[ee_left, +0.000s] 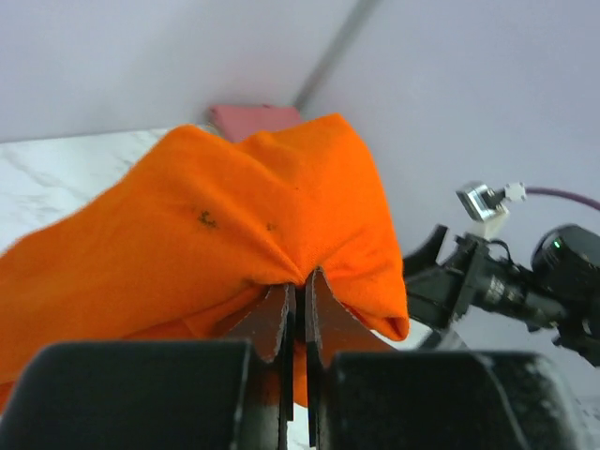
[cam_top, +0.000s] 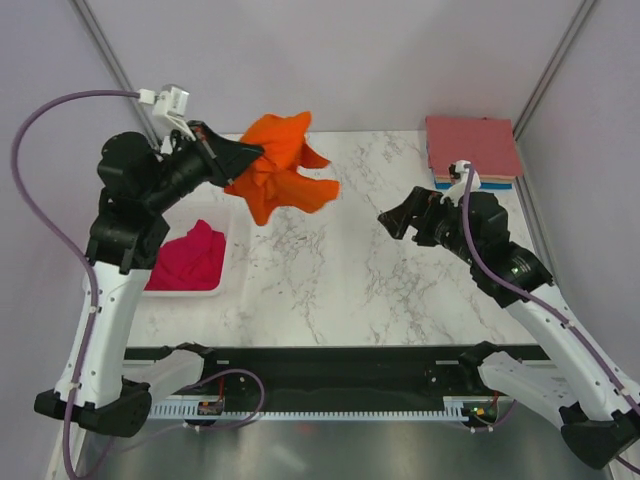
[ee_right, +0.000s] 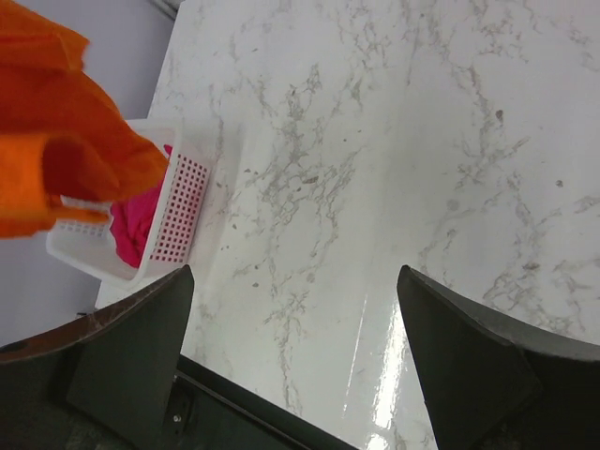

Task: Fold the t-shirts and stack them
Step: Move the tshirt to the center of the board, then flatten the tshirt out

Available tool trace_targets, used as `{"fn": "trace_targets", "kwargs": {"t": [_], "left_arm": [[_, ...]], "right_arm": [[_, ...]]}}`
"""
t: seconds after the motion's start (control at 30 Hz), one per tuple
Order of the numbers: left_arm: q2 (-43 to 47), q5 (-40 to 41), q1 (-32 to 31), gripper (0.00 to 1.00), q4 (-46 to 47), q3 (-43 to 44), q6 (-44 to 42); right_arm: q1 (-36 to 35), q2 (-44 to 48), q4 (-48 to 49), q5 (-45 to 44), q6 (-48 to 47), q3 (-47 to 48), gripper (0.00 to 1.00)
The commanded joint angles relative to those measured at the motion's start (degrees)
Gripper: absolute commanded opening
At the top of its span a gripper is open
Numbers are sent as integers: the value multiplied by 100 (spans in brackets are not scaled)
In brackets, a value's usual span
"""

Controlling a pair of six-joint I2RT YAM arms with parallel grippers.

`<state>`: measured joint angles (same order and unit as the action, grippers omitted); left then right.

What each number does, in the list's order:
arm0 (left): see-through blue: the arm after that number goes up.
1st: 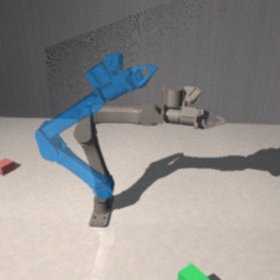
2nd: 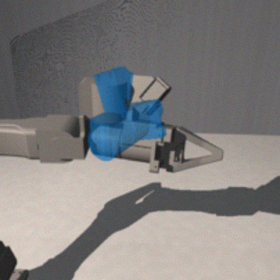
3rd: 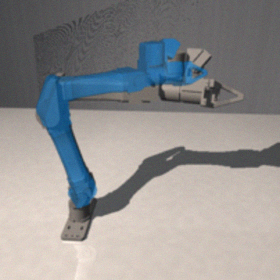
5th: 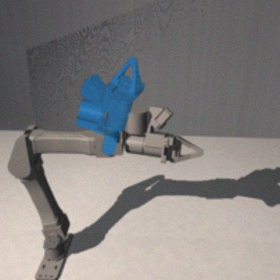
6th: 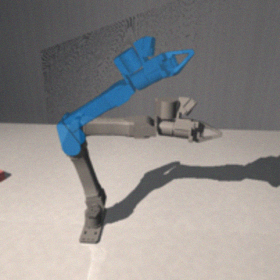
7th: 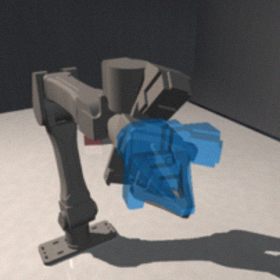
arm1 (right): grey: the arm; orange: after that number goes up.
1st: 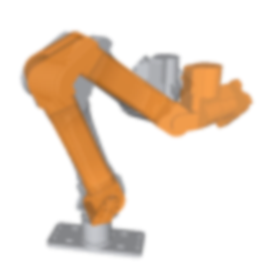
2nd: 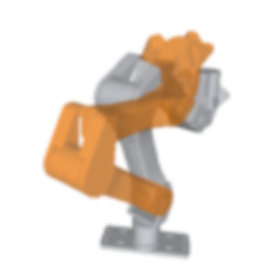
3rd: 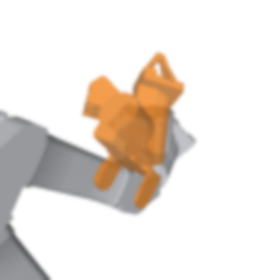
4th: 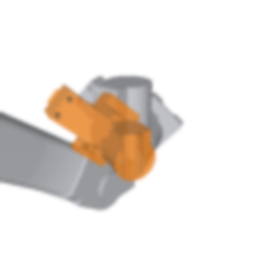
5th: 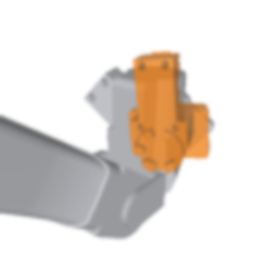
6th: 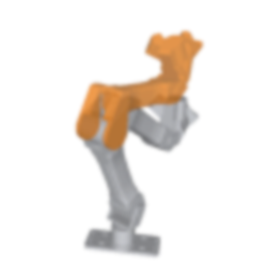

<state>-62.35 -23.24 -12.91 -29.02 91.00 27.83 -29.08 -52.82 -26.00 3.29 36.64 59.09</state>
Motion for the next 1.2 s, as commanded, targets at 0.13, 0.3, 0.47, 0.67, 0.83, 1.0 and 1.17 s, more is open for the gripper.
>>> {"fn": "trace_targets", "kwargs": {"t": [0.13, 0.3, 0.47, 0.67, 0.83, 1.0, 1.17], "left_arm": [[-488, -797, -915, 7, 1679, -2128, 1048], [-2349, -876, -995, 36, 1112, -2143, 593], [-2845, 741, -1065, 48, -43, -1655, -269], [-1941, 804, -1897, 51, 27, -2665, -288], [-1430, 768, -2725, 52, 781, -4185, 553], [-1332, 980, -3384, 52, 1599, -5213, 1364], [-1841, 1392, -3841, 51, 1794, -5242, 1786]], "right_arm": [[-1, 667, -705, -909, 255, -511, 98], [-1, 791, -714, -1155, 528, -1496, 97], [8, 466, -582, -1182, 721, -1953, 93], [-1, -368, 375, -673, 582, -2139, 72], [-1, -1300, 877, -469, 291, -1884, 63], [25, -1547, 965, -540, 159, -1690, 58], [52, -1425, 991, -575, 229, -1830, 59]]}}
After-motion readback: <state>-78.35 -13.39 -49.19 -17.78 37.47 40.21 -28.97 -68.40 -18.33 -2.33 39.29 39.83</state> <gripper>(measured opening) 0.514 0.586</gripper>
